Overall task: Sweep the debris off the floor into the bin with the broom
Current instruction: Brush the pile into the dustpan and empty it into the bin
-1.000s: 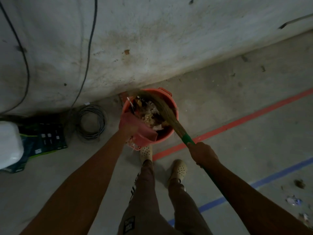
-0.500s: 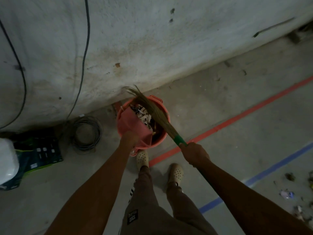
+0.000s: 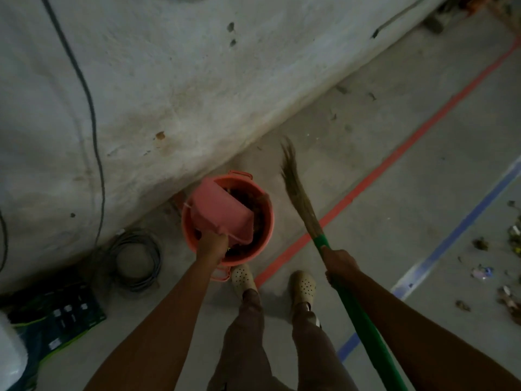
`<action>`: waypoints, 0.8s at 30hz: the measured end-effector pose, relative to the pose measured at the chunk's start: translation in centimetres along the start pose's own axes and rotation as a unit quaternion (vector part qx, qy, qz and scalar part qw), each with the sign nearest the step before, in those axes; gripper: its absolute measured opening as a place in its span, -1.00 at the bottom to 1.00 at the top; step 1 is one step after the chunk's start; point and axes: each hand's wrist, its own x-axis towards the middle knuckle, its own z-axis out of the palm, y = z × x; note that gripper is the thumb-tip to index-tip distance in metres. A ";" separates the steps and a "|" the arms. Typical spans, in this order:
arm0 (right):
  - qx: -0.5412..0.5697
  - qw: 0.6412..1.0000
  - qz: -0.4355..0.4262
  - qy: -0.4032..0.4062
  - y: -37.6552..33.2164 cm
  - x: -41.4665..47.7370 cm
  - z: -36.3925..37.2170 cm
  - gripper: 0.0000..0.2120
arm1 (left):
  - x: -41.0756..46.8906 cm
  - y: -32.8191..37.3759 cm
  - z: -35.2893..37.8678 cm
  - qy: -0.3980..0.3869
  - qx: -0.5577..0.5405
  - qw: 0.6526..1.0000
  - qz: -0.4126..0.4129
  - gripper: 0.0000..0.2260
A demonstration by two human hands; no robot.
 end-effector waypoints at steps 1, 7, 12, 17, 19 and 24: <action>0.000 1.000 0.013 -0.003 0.2 1.1 0.1 -0.62 | 0.7 0.5 0.3 0.001 0.005 1.000 0.004 -0.49; -0.100 0.995 0.014 -0.024 0.3 7.6 1.9 -0.71 | 4.8 1.1 2.9 -0.015 0.071 0.997 0.014 -0.49; -0.207 0.975 -0.044 -0.060 -1.1 10.4 3.1 -0.69 | 6.5 -0.8 4.0 -0.019 0.064 0.998 0.011 -0.43; -0.189 0.979 -0.072 -0.022 -0.2 10.0 1.5 -0.58 | 5.4 -2.1 3.9 -0.025 0.031 0.999 -0.020 -0.58; -0.183 0.979 -0.093 -0.007 0.1 9.4 0.1 -0.54 | 4.5 -2.0 3.7 -0.022 0.015 0.999 -0.022 -0.59; -0.184 0.974 -0.132 -0.023 0.7 7.5 -2.5 -0.54 | 1.7 -1.2 3.3 -0.003 -0.008 1.000 -0.030 -0.62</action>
